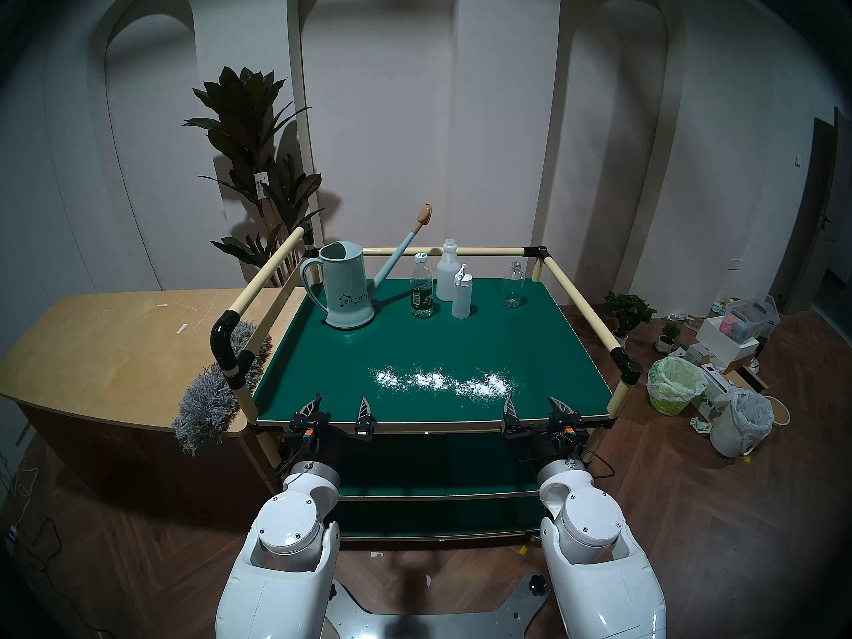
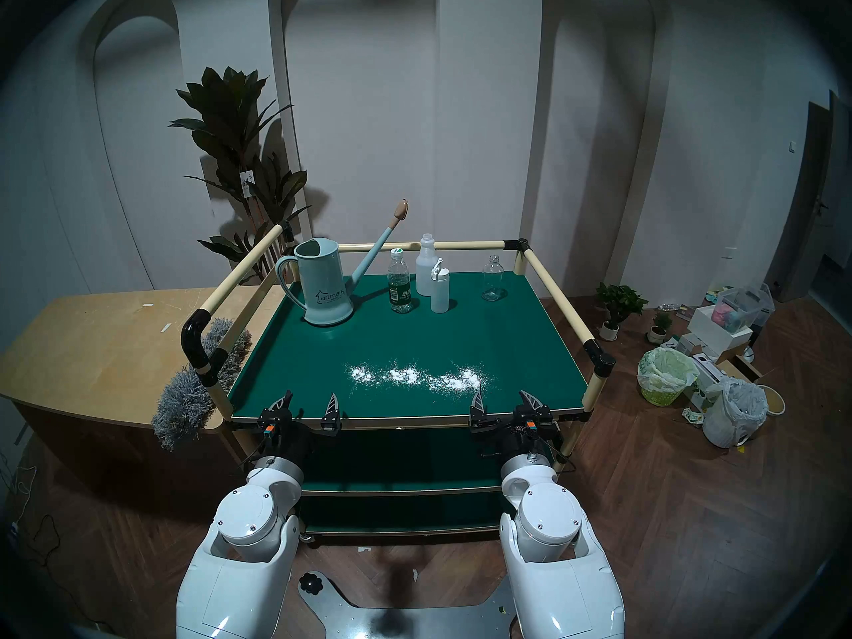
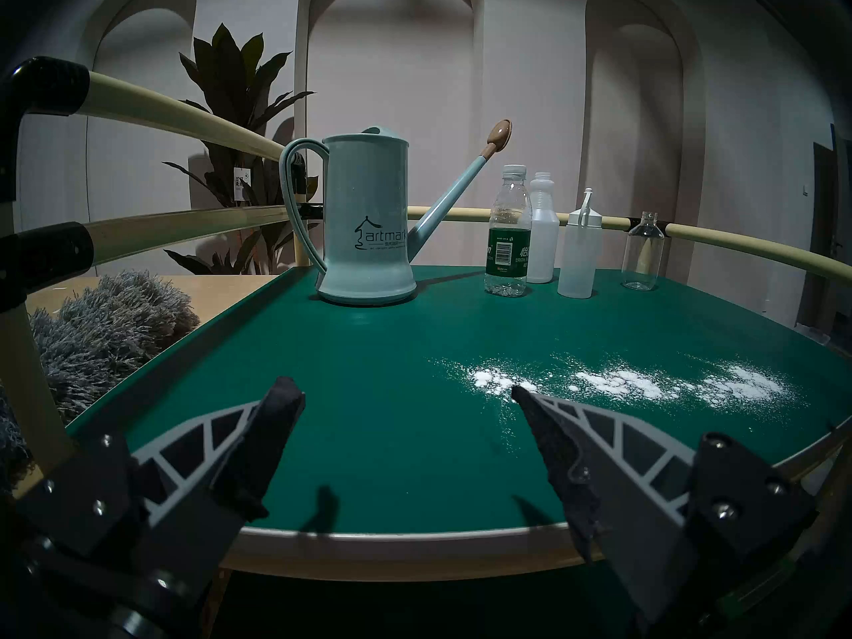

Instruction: Dust the shelf with the duster

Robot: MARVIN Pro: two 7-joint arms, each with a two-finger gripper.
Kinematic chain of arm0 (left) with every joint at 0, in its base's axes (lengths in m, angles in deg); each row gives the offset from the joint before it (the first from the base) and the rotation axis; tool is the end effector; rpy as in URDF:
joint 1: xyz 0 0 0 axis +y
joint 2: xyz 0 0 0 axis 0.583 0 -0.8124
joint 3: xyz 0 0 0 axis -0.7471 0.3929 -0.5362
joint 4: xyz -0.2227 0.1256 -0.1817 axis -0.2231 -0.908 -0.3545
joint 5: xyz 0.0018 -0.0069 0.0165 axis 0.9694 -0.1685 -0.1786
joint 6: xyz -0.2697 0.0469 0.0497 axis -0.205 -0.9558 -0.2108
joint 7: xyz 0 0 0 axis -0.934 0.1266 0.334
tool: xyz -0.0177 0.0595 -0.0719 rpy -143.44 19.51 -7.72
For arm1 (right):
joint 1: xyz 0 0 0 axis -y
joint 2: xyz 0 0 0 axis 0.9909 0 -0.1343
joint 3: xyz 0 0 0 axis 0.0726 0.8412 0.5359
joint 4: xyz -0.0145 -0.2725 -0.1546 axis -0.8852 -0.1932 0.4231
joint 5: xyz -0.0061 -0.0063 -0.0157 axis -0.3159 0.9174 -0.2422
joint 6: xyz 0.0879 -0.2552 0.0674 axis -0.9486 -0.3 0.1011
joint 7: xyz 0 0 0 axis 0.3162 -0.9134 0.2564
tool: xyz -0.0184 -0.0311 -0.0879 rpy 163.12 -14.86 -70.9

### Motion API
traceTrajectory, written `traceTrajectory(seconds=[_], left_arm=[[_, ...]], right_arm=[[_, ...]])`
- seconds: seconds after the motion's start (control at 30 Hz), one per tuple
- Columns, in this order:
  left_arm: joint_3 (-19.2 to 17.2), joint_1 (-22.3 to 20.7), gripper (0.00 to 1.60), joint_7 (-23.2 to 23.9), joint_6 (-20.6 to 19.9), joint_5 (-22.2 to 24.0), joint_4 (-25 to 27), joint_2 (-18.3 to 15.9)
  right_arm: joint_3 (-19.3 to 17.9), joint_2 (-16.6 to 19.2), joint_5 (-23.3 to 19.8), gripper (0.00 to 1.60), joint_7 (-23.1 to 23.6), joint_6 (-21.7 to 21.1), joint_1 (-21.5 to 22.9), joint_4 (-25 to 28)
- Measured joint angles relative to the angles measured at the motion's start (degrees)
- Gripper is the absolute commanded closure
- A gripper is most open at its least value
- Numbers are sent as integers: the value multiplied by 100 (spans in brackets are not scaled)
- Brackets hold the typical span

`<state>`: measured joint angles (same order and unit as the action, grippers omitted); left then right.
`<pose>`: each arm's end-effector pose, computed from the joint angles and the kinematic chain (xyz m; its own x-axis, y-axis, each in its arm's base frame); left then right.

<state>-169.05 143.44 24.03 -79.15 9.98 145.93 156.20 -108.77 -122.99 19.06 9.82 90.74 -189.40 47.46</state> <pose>0.2888 -0.0102 -0.3703 0.1131 0.0166 0.9934 -0.0383 -0.9990 0.0210 0.2925 0.0140 -0.3709 0.1105 -0.0256 0.9935 0.0144 -0.9995 -0.0273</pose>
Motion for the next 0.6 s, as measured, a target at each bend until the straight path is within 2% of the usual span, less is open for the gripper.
traceTrajectory(seconds=[0.6], left_arm=[[0, 1, 0, 0, 0, 4, -2, -1]], right_arm=[[0, 0, -2, 0, -2, 0, -1, -2]])
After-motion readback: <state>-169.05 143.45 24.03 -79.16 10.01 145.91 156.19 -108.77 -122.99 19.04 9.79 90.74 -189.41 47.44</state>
